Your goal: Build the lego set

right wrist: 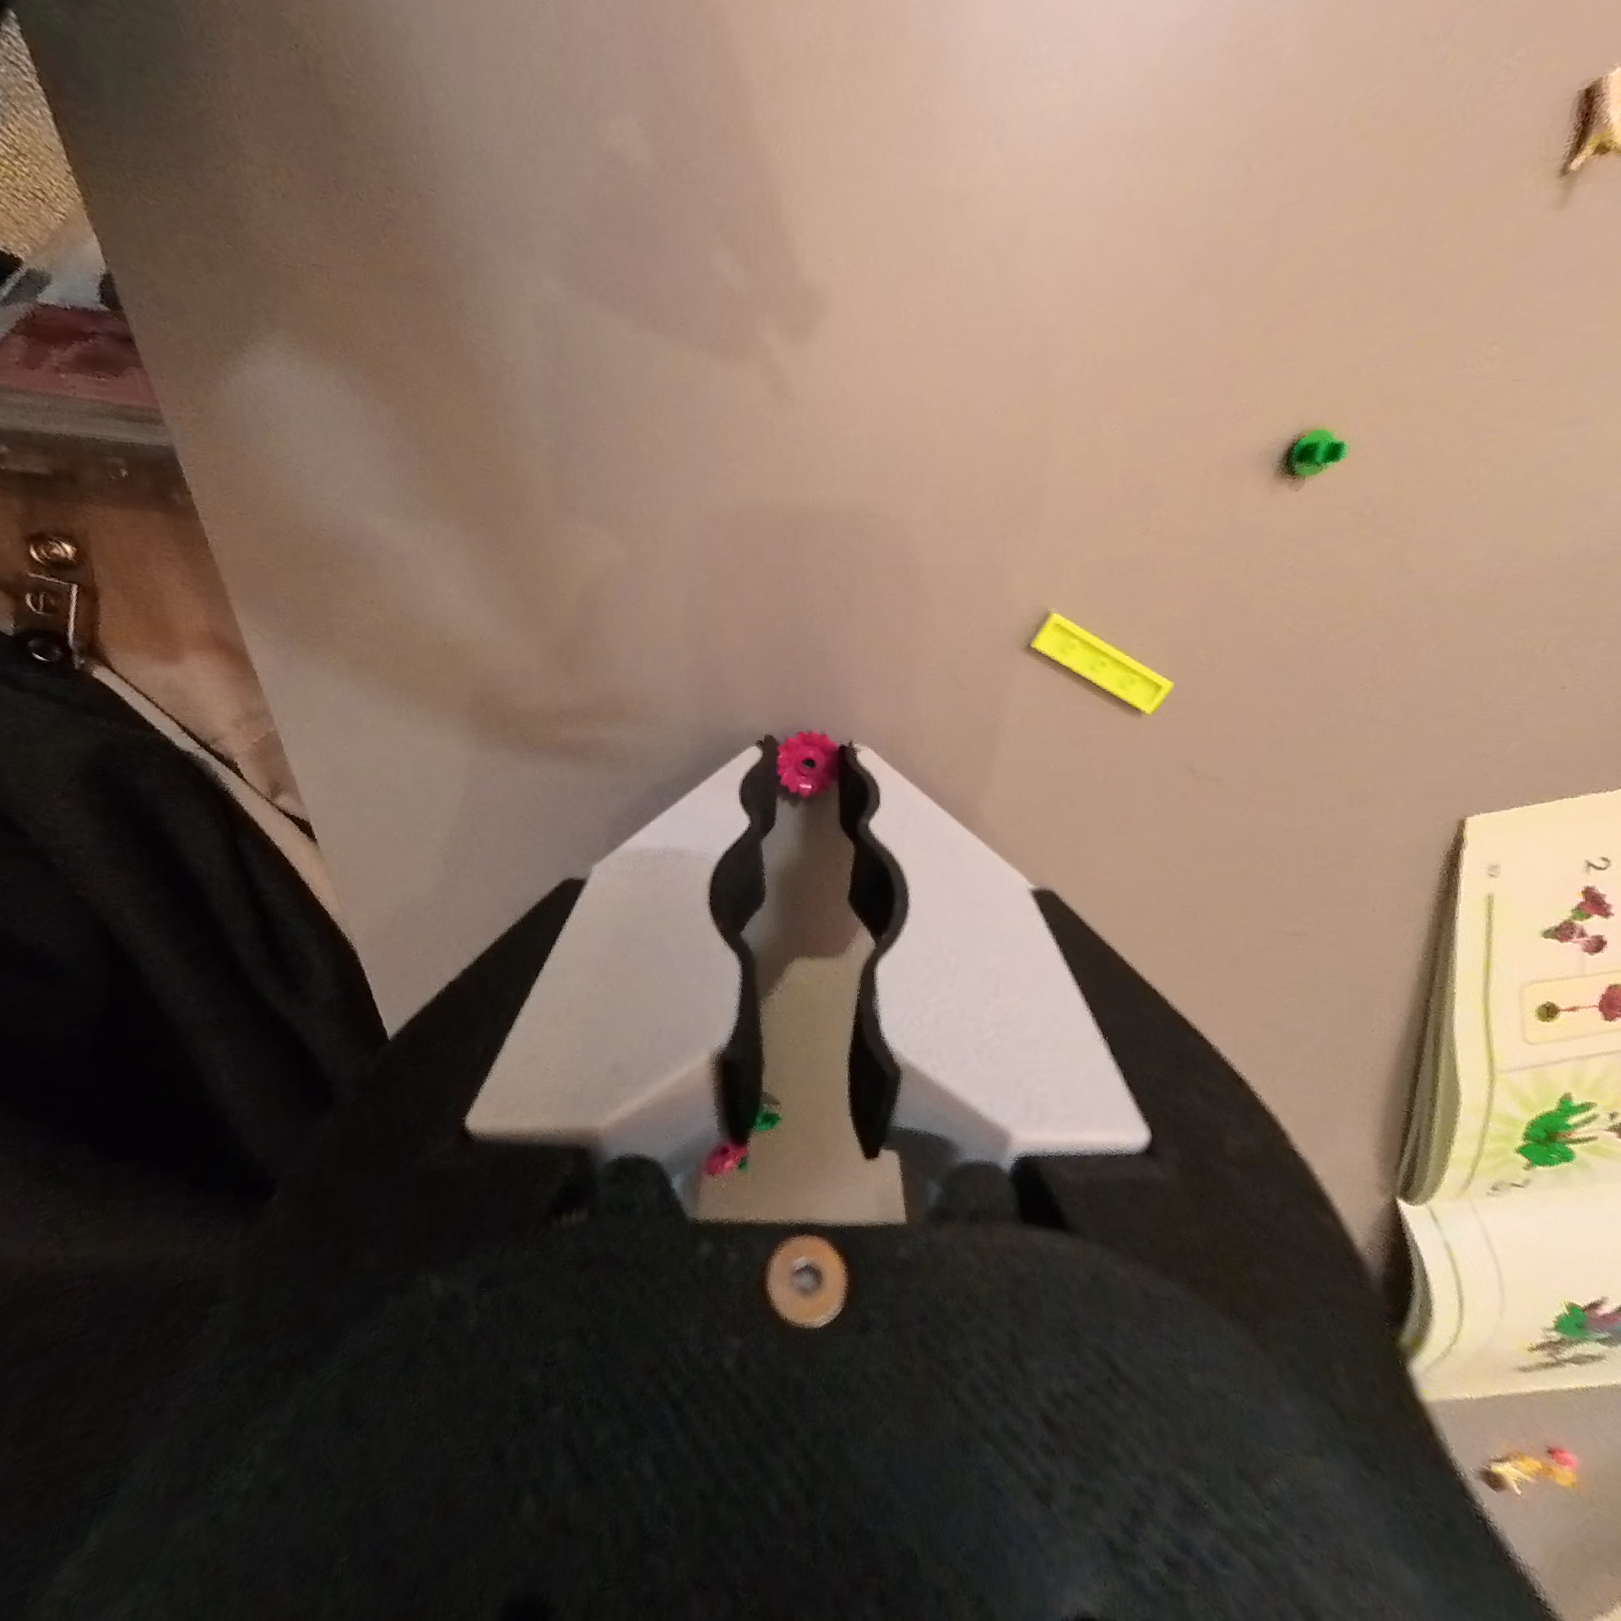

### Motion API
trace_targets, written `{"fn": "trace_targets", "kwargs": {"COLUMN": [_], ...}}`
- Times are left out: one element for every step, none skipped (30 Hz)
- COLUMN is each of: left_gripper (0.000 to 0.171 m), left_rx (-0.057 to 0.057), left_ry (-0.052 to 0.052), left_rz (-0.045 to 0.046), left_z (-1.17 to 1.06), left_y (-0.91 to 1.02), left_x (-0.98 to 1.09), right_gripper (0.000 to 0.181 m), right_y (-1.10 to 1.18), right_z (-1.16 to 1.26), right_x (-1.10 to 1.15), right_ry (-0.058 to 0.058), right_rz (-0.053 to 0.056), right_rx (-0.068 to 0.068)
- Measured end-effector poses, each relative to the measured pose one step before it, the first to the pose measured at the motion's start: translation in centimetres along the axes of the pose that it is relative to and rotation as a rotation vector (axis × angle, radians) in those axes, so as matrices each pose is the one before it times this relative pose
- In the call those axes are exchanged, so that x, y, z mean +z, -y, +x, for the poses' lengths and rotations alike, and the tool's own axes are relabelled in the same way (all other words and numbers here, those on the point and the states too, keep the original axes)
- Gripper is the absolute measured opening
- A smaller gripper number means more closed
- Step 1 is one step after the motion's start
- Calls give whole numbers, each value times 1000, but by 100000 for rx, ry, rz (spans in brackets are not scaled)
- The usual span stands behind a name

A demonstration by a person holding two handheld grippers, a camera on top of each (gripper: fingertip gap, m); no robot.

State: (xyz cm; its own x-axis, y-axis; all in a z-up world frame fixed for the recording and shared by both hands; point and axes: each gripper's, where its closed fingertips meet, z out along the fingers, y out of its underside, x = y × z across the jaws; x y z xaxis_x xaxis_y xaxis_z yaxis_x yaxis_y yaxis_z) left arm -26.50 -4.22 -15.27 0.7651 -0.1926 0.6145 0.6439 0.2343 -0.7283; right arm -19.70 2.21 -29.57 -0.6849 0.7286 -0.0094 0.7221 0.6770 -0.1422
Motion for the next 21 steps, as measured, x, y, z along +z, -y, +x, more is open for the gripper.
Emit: {"fn": "trace_targets", "kwargs": {"left_gripper": [2, 2, 1, 2, 2, 2, 2, 2, 2, 2, 2, 1, 2, 2, 2, 2, 2, 2, 2, 1, 2], "left_rx": [-114, -88, 36, 166, 68, -74, -69, 37, 144, 263, 348, 444, 519, 500, 451, 342, 225, 117, 151, 254, 332], "left_ry": [-21, -37, -23, 77, 41, -135, -151, -77, 17, 89, 122, 141, 123, 86, -78, -412, -969, -1206, -1301, -1530, -1706], "left_rz": [166, 108, 127, 5, -118, -17, 123, 84, -23, -195, -206, -169, -245, -403, -522, -570, -599, -628, -485, -240, -43], "left_z": [-9, 2, 5, 1, -18, 24, 28, 34, 25, 28, 39, 46, 43, 38, 63, 106, 225, 280, 342, 446, 568], "left_y": [47, 35, 22, 13, -10, -2, 20, 11, -6, -19, -26, -17, -27, -63, -96, -132, -156, -186, -191, -195, -174], "left_x": [-39, -21, -10, -13, -8, -1, -1, -10, -5, 11, 13, 9, 35, 50, 89, 118, 170, 208, 247, 277, 309], "right_gripper": [12, 12, 12, 12, 12, 12, 12, 12, 12, 12, 12, 12, 13, 13, 13, 13, 13, 13, 12, 12, 12], "right_y": [-6, -2, 5, 1, 16, 17, 22, 27, 39, 38, 44, 107, 470, 994, 1408, 1549, 1563, 1457, 1254, 940, 481], "right_z": [-11, 6, -3, 3, 3, -5, 10, 6, 11, 14, 46, 97, -48, -167, -414, -608, -768, -838, -987, -962, -866], "right_x": [20, 16, 21, 6, 5, 6, -8, -6, -17, -30, -47, -237, -594, -994, -1323, -1458, -1437, -1305, -1089, -841, -563], "right_ry": [-196, 8, 226, 330, 207, 42, -174, -250, -345, -73, 303, 466, 2095, 3644, 5553, 6870, 7363, 7289, 7869, 7687, 7186], "right_rz": [-394, 332, 1041, 1413, 1412, 1244, 1166, 1213, 1739, 2420, 3191, 4577, 7633, 11299, 14105, 14711, 14186, 13128, 11597, 9436, 6192], "right_rx": [129, 22, 359, 611, 459, 295, 95, -301, -545, -72, 1038, 2661, 4357, 6116, 6997, 7707, 7269, 6473, 5843, 5628, 5250]}}
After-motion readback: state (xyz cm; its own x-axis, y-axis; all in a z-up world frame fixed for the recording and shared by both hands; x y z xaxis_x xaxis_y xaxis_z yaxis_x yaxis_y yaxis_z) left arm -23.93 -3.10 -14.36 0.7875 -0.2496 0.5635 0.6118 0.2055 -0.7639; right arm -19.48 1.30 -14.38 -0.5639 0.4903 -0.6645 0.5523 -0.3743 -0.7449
